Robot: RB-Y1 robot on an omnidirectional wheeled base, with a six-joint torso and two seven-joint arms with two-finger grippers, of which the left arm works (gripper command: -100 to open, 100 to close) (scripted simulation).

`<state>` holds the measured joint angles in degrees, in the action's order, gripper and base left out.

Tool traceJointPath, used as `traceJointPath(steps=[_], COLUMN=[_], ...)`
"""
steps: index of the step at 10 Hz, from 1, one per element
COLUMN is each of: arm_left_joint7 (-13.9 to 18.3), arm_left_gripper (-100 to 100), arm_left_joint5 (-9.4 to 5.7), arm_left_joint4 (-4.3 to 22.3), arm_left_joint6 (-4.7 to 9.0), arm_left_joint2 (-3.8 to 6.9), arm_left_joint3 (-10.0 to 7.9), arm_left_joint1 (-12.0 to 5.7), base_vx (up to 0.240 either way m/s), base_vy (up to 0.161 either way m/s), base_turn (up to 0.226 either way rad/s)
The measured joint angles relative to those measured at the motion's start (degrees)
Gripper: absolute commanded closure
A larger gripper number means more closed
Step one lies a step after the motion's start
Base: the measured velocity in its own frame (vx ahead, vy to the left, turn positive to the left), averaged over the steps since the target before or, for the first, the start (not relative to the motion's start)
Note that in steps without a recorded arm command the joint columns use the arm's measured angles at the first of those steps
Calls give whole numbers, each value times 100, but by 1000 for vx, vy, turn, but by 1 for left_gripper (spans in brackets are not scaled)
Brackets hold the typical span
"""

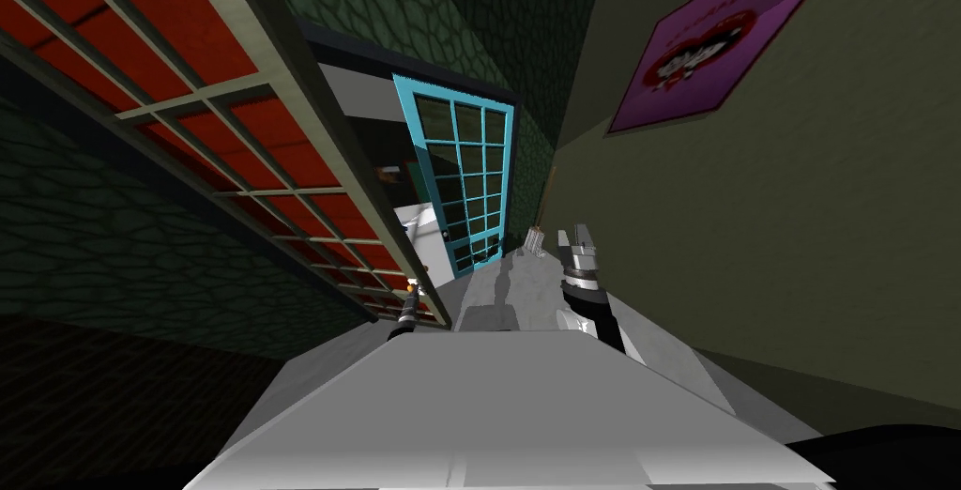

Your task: Pull the door open

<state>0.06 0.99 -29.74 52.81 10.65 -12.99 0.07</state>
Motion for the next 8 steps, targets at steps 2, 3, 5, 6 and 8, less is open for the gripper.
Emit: traceJointPath(steps=[2, 3, 5, 6, 8], arm_left_joint7=[141, 152, 389, 518, 587], arm_left_gripper=[100, 100, 100, 100, 100], arm_left_joint5=[-24, -37, -131, -155, -176], arm_left_joint4=[-231, 133, -132, -142, 227], arm_left_joint6=[-114, 81, -48, -75, 149], arm_left_joint2=[-27, 16, -3, 6, 39], arm_left_joint3=[50, 36, 119, 158, 151], arm_left_joint1=[71, -97, 7, -14, -179], base_vx=[-14, -48, -60, -13, 2], base_vy=[5, 32, 47, 6, -3], base_turn=[5, -78, -100, 3, -1])
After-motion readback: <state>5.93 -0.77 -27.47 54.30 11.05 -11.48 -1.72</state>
